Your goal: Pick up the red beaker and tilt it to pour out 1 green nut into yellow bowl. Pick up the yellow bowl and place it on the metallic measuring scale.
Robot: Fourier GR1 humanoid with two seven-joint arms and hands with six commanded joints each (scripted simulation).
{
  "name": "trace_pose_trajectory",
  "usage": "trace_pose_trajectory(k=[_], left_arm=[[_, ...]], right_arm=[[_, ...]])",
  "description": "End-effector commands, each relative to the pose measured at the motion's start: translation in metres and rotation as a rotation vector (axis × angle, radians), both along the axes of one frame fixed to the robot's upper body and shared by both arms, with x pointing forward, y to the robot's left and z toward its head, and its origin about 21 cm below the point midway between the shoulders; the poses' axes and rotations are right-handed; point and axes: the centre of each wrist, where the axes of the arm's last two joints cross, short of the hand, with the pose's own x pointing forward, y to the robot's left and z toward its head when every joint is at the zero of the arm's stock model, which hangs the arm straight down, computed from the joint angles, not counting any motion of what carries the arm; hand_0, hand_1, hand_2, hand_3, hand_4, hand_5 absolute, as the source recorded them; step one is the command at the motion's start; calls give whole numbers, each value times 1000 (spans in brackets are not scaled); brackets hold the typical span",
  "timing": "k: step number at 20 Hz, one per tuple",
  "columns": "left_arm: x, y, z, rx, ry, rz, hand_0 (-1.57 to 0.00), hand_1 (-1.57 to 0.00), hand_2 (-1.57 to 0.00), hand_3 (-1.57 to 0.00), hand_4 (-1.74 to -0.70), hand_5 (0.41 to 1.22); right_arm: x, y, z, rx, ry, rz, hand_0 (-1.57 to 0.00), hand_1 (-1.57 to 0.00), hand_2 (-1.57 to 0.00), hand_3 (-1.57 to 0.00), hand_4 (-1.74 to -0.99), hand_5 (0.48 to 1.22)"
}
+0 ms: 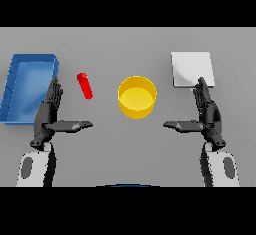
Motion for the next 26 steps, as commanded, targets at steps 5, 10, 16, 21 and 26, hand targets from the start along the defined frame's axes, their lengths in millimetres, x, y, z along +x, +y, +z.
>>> trace_pose_trajectory(k=[5, 10, 16, 21, 26], left_arm=[[-9, -3, -1, -2, -9, -2, 1, 1, 1, 1, -1141, 660], [-44, -8, 19, 179, -76, -93, 1, 1, 1, 1, -1142, 662], [-37, -11, 26, 209, 15, -111, 1, 1, 1, 1, -1137, 649], [-5, -9, 9, 201, 55, -107, 1, 1, 1, 1, -1169, 648], [37, -12, -3, 229, 73, -131, 1, 1, 1, 1, -1178, 637]], right_arm=[[-2, 2, 0, 1, -3, 0, 1, 1, 1, 1, -1071, 578], [-23, 4, 12, -325, -157, 28, 1, 1, 1, 1, -1064, 577], [-27, 11, 17, -305, -166, 69, 1, 1, 1, 1, -1147, 614], [-25, 6, 18, -251, -154, 84, 1, 1, 1, 1, -1209, 627], [-26, 1, 16, -242, -143, 83, 1, 1, 1, 1, -1229, 626]])
